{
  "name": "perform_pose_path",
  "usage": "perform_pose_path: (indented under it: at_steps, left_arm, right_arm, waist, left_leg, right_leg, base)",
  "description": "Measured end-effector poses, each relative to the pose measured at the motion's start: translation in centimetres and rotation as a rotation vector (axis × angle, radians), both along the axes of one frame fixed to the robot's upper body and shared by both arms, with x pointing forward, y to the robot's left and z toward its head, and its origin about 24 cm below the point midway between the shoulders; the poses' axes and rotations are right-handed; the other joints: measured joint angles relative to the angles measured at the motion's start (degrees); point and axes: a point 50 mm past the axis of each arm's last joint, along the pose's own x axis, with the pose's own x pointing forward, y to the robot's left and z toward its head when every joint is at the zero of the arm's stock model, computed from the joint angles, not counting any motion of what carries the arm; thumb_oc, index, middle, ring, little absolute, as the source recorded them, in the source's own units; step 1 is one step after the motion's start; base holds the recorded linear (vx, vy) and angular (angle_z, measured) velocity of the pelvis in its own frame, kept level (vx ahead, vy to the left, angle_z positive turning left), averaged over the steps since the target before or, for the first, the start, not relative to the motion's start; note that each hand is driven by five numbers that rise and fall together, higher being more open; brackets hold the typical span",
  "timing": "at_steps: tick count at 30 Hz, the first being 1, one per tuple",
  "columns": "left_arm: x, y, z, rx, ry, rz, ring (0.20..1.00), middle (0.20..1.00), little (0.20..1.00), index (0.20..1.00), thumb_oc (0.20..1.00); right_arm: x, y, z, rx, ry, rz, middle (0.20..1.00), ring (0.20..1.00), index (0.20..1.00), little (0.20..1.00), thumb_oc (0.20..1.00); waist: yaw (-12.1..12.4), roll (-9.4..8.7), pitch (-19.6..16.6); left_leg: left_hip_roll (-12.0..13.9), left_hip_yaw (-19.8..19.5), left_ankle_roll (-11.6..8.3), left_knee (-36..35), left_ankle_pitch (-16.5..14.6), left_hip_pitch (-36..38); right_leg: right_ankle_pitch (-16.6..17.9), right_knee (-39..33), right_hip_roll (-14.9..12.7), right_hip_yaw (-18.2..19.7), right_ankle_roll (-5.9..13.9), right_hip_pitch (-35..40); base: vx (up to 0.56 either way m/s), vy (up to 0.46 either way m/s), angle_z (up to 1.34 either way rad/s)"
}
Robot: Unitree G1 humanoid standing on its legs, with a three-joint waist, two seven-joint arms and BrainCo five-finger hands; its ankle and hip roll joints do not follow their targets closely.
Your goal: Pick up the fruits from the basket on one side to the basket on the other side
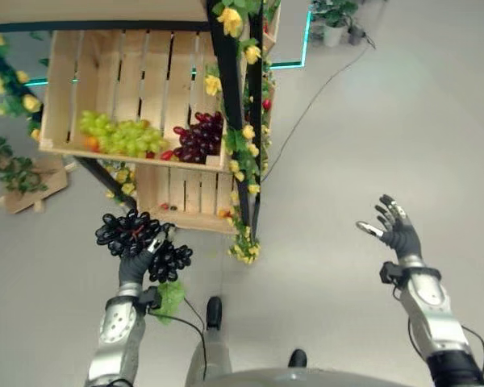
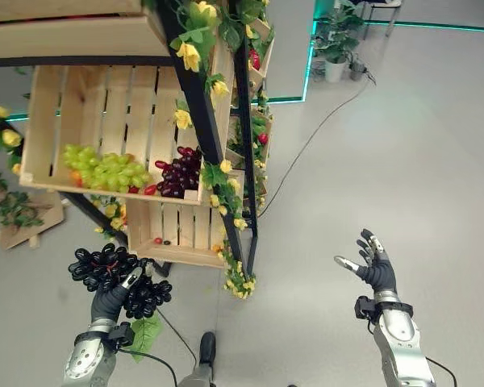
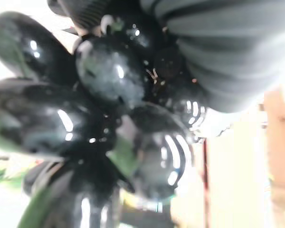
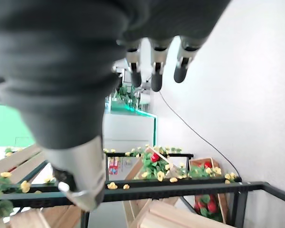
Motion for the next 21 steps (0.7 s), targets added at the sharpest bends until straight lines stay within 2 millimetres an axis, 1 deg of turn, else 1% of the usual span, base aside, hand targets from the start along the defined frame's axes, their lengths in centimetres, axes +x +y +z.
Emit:
perform_pose_path:
  at_steps: [1, 2, 3, 4, 5, 6, 7, 8, 9, 10, 11, 12, 13, 14, 15, 16, 17, 18, 19, 20, 21]
  left_arm:
    - [0.2, 0.4, 0.4, 0.015, -0.014, 0.003, 0.200, 0.200, 0.200, 0.200, 0.200]
    - [0.5, 1.0, 1.0, 0.039, -0.028, 0.011, 0.200, 0.200, 0.200, 0.200, 0.200]
    - [0.8, 1.1, 1.4, 0.045, -0.041, 0.009, 0.200, 0.200, 0.200, 0.200, 0.200]
    - [1.8, 1.1, 2.6, 0.064, -0.089, -0.006, 0.200, 0.200, 0.200, 0.200, 0.200]
    - [1.7, 1.3, 2.8, 0.077, -0.093, -0.007, 0.200, 0.200, 0.200, 0.200, 0.200]
    - [2.0, 1.6, 3.1, 0.089, -0.101, -0.003, 0.200, 0.200, 0.200, 0.200, 0.200]
    - [1.7, 1.7, 3.0, 0.091, -0.092, 0.002, 0.200, 0.200, 0.200, 0.200, 0.200]
    - [1.7, 1.7, 2.9, 0.095, -0.089, -0.002, 0.200, 0.200, 0.200, 0.200, 0.200]
    - [1.6, 1.6, 2.9, 0.098, -0.087, -0.004, 0.200, 0.200, 0.200, 0.200, 0.200]
    - [1.6, 1.7, 2.8, 0.103, -0.082, -0.004, 0.200, 0.200, 0.200, 0.200, 0.200]
    - [1.5, 1.6, 2.7, 0.103, -0.079, -0.004, 0.200, 0.200, 0.200, 0.200, 0.200]
    - [1.3, 1.7, 2.6, 0.111, -0.070, -0.006, 0.200, 0.200, 0.200, 0.200, 0.200]
    - [1.2, 1.7, 2.5, 0.112, -0.066, -0.005, 0.200, 0.200, 0.200, 0.200, 0.200]
    - [1.0, 1.8, 2.4, 0.114, -0.060, -0.004, 0.200, 0.200, 0.200, 0.200, 0.200]
    - [0.8, 1.9, 2.3, 0.117, -0.051, -0.004, 0.200, 0.200, 0.200, 0.200, 0.200]
    - [0.4, 1.9, 1.9, 0.117, -0.033, -0.003, 0.200, 0.200, 0.200, 0.200, 0.200]
    - [0.2, 1.9, 1.7, 0.115, -0.025, -0.001, 0.200, 0.200, 0.200, 0.200, 0.200]
    - [0.1, 1.8, 1.5, 0.108, -0.021, 0.000, 0.200, 0.200, 0.200, 0.200, 0.200]
    - [0.1, 1.8, 1.5, 0.109, -0.021, 0.002, 0.200, 0.200, 0.200, 0.200, 0.200]
    - [0.0, 1.9, 1.4, 0.110, -0.015, 0.006, 0.200, 0.200, 0.200, 0.200, 0.200]
    - [-0.5, 2.1, 1.0, 0.107, 0.006, 0.024, 0.200, 0.200, 0.200, 0.200, 0.200]
  right_arm:
    - [0.1, 0.5, -0.1, 0.005, 0.001, 0.014, 1.000, 1.000, 1.000, 1.000, 1.000]
    - [0.2, 1.1, -0.2, 0.029, -0.007, 0.018, 1.000, 1.000, 1.000, 1.000, 1.000]
    - [0.2, 1.2, -0.3, 0.034, -0.007, 0.018, 1.000, 1.000, 1.000, 1.000, 1.000]
    - [0.2, 1.4, -0.3, 0.035, -0.005, 0.024, 1.000, 1.000, 1.000, 1.000, 1.000]
    - [0.7, 1.7, 0.1, 0.037, -0.021, 0.036, 1.000, 1.000, 1.000, 1.000, 1.000]
    - [1.0, 2.1, 0.3, 0.046, -0.034, 0.046, 1.000, 1.000, 1.000, 1.000, 1.000]
    - [1.3, 2.4, 0.4, 0.054, -0.044, 0.049, 1.000, 1.000, 1.000, 1.000, 1.000]
    - [1.4, 2.5, 0.6, 0.055, -0.051, 0.052, 1.000, 1.000, 1.000, 1.000, 1.000]
    - [1.4, 2.4, 0.6, 0.054, -0.052, 0.052, 1.000, 1.000, 1.000, 1.000, 1.000]
    - [1.6, 2.4, 0.8, 0.054, -0.058, 0.052, 1.000, 1.000, 1.000, 1.000, 1.000]
    - [1.7, 2.5, 0.9, 0.055, -0.062, 0.053, 1.000, 1.000, 1.000, 1.000, 1.000]
    - [1.7, 2.5, 1.0, 0.054, -0.065, 0.053, 1.000, 1.000, 1.000, 1.000, 1.000]
    - [1.6, 2.4, 0.9, 0.046, -0.060, 0.051, 1.000, 1.000, 1.000, 1.000, 1.000]
    - [1.6, 2.5, 0.9, 0.050, -0.060, 0.050, 1.000, 1.000, 1.000, 1.000, 1.000]
    - [1.5, 2.6, 0.7, 0.058, -0.056, 0.048, 1.000, 1.000, 1.000, 1.000, 1.000]
    - [1.4, 2.7, 0.5, 0.059, -0.049, 0.049, 1.000, 1.000, 1.000, 1.000, 1.000]
    - [1.3, 2.7, 0.4, 0.059, -0.046, 0.049, 1.000, 1.000, 1.000, 1.000, 1.000]
    - [1.2, 2.7, 0.4, 0.054, -0.044, 0.049, 1.000, 1.000, 1.000, 1.000, 1.000]
    - [1.1, 2.8, 0.3, 0.058, -0.044, 0.056, 1.000, 1.000, 1.000, 1.000, 1.000]
    - [1.1, 2.9, 0.3, 0.059, -0.041, 0.062, 1.000, 1.000, 1.000, 1.000, 1.000]
    - [1.1, 3.2, 0.3, 0.059, -0.041, 0.078, 1.000, 1.000, 1.000, 1.000, 1.000]
  waist:
    - [0.09, -1.38, 0.17]
    - [0.22, -3.77, -0.07]
    - [-0.02, -4.02, -0.17]
    - [-0.27, -4.28, -0.02]
    - [0.54, -4.10, 0.18]
    - [0.09, -4.25, 0.21]
    - [0.75, -4.22, 0.23]
    - [1.11, -4.34, 0.22]
    - [1.28, -4.53, 0.23]
    - [1.26, -4.57, 0.22]
    - [1.50, -4.49, 0.18]
    - [1.13, -4.49, 0.17]
    - [0.15, -4.46, 0.15]
    - [0.18, -4.33, 0.13]
    - [-0.50, -4.24, 0.13]
    - [-0.30, -4.07, 0.24]
    - [-0.41, -3.92, 0.18]
    - [-0.92, -4.49, -0.21]
    - [-1.29, -4.65, -0.19]
    - [-1.36, -4.86, -0.24]
    - [-0.81, -5.20, -0.29]
  left_leg:
    - [-1.37, 0.94, 0.54, 0.12, -0.39, -0.23]
    - [-3.80, 2.29, 1.93, 0.15, -0.77, -0.77]
    - [-4.55, 2.24, 2.36, 0.17, -0.97, -1.02]
    - [-5.38, 1.89, 3.06, 0.27, -1.95, -1.29]
    - [-5.74, 2.07, 3.28, 0.43, -2.18, -1.69]
    - [-6.33, 2.45, 3.69, 0.26, -2.81, -1.87]
    - [-6.35, 2.62, 3.76, 0.27, -2.85, -1.93]
    - [-6.77, 3.16, 4.01, 0.27, -3.55, -1.68]
    - [-7.05, 3.37, 4.01, 0.28, -3.78, -1.51]
    - [-7.86, 3.46, 4.12, 0.28, -4.32, -1.27]
    - [-7.62, 3.34, 4.26, 0.32, -4.28, -1.24]
    - [-7.75, 3.20, 4.56, 0.33, -4.49, -1.10]
    - [-7.90, 3.12, 4.97, 0.30, -4.94, -0.85]
    - [-7.68, 3.07, 5.13, 0.27, -4.94, -0.57]
    - [-7.53, 2.96, 5.50, 0.26, -5.22, 0.11]
    - [-6.83, 3.32, 6.14, 0.33, -6.43, 1.64]
    - [-6.71, 3.22, 6.63, 0.73, -7.31, 1.76]
    - [-7.10, 3.26, 6.57, 1.14, -7.59, 1.85]
    - [-6.63, 2.88, 6.45, 0.13, -7.13, 2.69]
    - [-6.92, 3.27, 6.27, 0.15, -7.32, 3.00]
    - [-6.91, 4.07, 6.01, 0.17, -7.51, 4.58]
  right_leg:
    - [0.18, -0.02, -1.76, -0.12, -0.07, -0.81]
    - [2.17, -0.12, -5.41, -0.33, 0.65, -0.78]
    - [3.06, 0.05, -6.77, -0.57, 0.72, -0.72]
    - [6.85, 0.39, -8.57, -0.54, 2.04, -1.27]
    - [7.41, 0.96, -9.70, -0.71, 2.82, -1.01]
    - [8.05, 1.79, -10.25, -1.06, 3.77, -1.99]
    - [8.12, 2.05, -10.55, -1.67, 3.92, -2.11]
    - [8.77, 2.11, -10.74, -2.56, 4.90, -2.41]
    - [8.80, 2.13, -10.86, -2.62, 4.94, -2.36]
    - [8.89, 2.70, -11.36, -3.30, 5.01, -2.22]
    - [8.81, 3.28, -11.68, -3.46, 5.08, -2.31]
    - [8.82, 4.92, -12.23, -3.51, 5.10, -2.95]
    - [9.04, 7.76, -12.63, -3.80, 5.15, -3.96]
    - [8.95, 9.59, -13.34, -4.51, 5.26, -4.45]
    - [9.12, 12.26, -13.69, -5.12, 5.42, -5.26]
    - [9.67, 15.63, -14.93, -6.17, 5.81, -7.43]
    - [9.46, 13.82, -15.11, -6.64, 5.61, -7.31]
    - [9.43, 9.16, -14.19, -6.89, 5.65, -6.89]
    - [7.48, 7.40, -12.85, -6.08, 7.76, -7.70]
    - [6.72, 8.01, -10.79, -6.52, 8.07, -8.54]
    - [5.02, 9.58, -7.12, -6.28, 8.50, -10.61]
  base:
    - [0.09, 0.187, -0.53]
    - [0.08, 0.251, -0.19]
    - [0.07, 0.275, -0.13]
    - [0.13, 0.372, -0.06]
    - [0.14, 0.292, -0.09]
    - [0.11, 0.186, -0.02]
    - [0.16, 0.231, -0.10]
    - [0.18, 0.248, -0.13]
    - [0.22, 0.304, -0.09]
    - [0.11, 0.159, 0.02]
    - [0.16, 0.200, 0.07]
    - [0.16, 0.204, 0.09]
    - [0.16, 0.201, 0.08]
    - [0.09, 0.108, 0.07]
    - [0.09, 0.128, -0.18]
    - [0.16, 0.194, -0.24]
    - [0.27, 0.336, -0.22]
    - [0.29, 0.375, 0.09]
    - [0.22, 0.310, 0.09]
    - [0.17, 0.218, -0.14]
    - [0.17, 0.084, -0.40]
